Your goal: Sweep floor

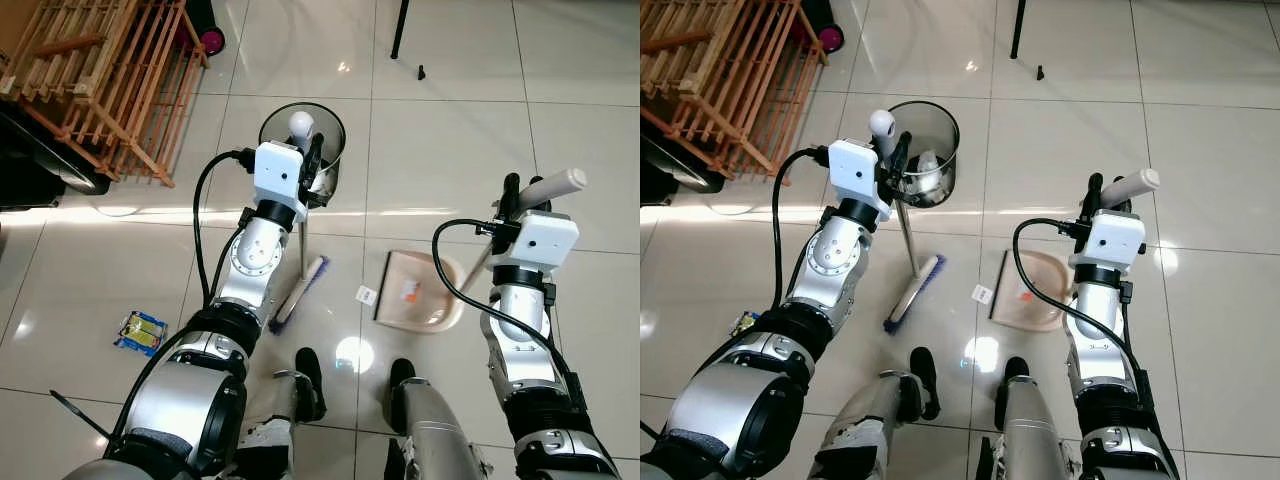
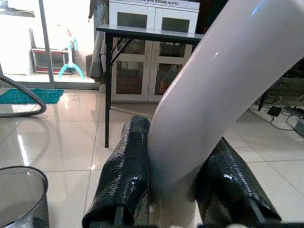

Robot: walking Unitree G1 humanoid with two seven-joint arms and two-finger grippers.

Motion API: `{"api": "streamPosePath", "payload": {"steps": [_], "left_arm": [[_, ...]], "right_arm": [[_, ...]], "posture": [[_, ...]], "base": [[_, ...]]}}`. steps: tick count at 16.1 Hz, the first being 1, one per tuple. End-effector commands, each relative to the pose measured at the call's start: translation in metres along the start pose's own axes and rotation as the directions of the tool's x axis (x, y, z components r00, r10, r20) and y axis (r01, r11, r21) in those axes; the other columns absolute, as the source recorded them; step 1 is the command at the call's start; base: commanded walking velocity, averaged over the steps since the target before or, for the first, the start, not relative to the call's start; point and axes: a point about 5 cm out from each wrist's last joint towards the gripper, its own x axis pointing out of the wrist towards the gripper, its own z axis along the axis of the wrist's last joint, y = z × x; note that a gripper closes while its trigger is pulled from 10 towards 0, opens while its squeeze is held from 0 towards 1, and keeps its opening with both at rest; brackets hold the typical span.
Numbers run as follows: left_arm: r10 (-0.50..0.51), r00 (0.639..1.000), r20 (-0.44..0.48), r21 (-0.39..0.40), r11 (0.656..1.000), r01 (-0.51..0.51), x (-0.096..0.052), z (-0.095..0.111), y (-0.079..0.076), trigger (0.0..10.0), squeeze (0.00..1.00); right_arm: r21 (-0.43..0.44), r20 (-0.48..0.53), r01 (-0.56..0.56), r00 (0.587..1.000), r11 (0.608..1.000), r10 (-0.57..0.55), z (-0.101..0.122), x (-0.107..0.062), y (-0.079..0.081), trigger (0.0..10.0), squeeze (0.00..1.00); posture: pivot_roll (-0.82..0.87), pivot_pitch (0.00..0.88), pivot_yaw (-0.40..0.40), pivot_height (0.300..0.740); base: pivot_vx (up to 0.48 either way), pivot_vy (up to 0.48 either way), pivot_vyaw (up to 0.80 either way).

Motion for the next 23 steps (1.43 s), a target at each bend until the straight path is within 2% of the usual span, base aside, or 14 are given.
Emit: {"api": "streamPosePath", "payload": {"steps": [1,6,7,9,12,16,23], "left_arm": [[-0.004,1.0,-0.03,-0.006,1.0,0.004,-0.009,-0.009,-0.001,10.0,0.0],[0.019,0.999,-0.042,-0.009,1.0,-0.019,-0.012,-0.012,0.0,10.0,0.0],[0.035,0.998,-0.051,-0.019,0.999,-0.036,-0.012,-0.014,0.0,10.0,0.0],[0.042,0.998,-0.055,-0.029,0.999,-0.044,-0.012,-0.014,-0.006,10.0,0.0],[0.02,0.999,-0.025,-0.04,0.999,-0.021,-0.01,-0.01,-0.014,10.0,0.0],[0.026,1.0,-0.017,-0.022,0.999,-0.026,-0.011,-0.009,-0.006,10.0,0.0],[0.0,1.0,-0.029,-0.018,1.0,-0.001,-0.018,-0.014,-0.003,10.0,0.0]], "right_arm": [[0.01,-0.081,-0.008,0.997,1.0,0.009,-0.014,-0.012,0.002,10.0,0.0],[-0.003,-0.069,-0.036,0.997,0.999,0.036,-0.013,-0.012,0.005,10.0,0.0],[-0.011,-0.072,-0.032,0.997,0.999,0.032,-0.014,-0.012,0.004,10.0,0.0],[-0.038,-0.072,-0.033,0.997,0.999,0.03,-0.014,-0.013,0.002,10.0,0.0],[-0.021,-0.024,-0.01,1.0,1.0,0.009,-0.004,-0.007,-0.005,10.0,0.0],[-0.007,0.021,-0.004,1.0,1.0,0.004,0.009,0.0,-0.014,10.0,0.0],[-0.007,-0.026,-0.044,0.999,0.999,0.044,0.011,0.007,-0.032,10.0,0.0]], "posture": [[0.07,0.355,0.127,0.74],[0.07,0.35,0.122,0.74],[0.07,0.371,0.121,0.74],[0.06,0.37,0.121,0.74],[0.05,0.361,0.117,0.74],[0.05,0.362,0.109,0.74],[0.03,0.351,0.114,0.74]], "base": [[0.0,0.0,0.0],[0.0,0.0,0.0],[0.0,0.0,0.0],[0.0,0.0,0.0],[0.0,0.0,0.0],[0.0,0.0,0.0],[0.0,0.0,0.0]]}}
